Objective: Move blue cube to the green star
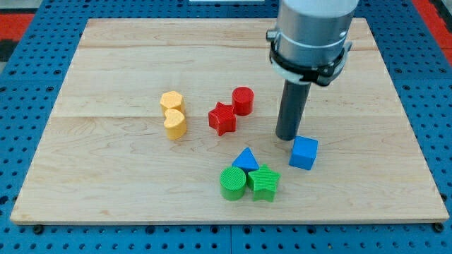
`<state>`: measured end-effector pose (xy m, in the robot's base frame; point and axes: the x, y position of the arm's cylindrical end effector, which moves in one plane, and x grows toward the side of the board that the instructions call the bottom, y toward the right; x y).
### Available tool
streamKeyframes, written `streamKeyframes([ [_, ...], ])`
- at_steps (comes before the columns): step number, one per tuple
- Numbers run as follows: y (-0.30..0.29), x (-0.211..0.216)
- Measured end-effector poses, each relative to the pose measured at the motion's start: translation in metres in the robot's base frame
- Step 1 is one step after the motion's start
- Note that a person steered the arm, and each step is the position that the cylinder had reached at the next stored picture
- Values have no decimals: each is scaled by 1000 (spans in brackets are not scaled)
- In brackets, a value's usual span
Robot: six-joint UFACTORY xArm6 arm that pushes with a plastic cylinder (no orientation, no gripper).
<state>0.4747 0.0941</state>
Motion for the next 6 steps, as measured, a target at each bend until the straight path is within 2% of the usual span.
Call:
streamKeyframes([
  [1,43,-13],
  [2,75,-2],
  [3,68,15],
  [5,-9,17],
  [6,-22,23],
])
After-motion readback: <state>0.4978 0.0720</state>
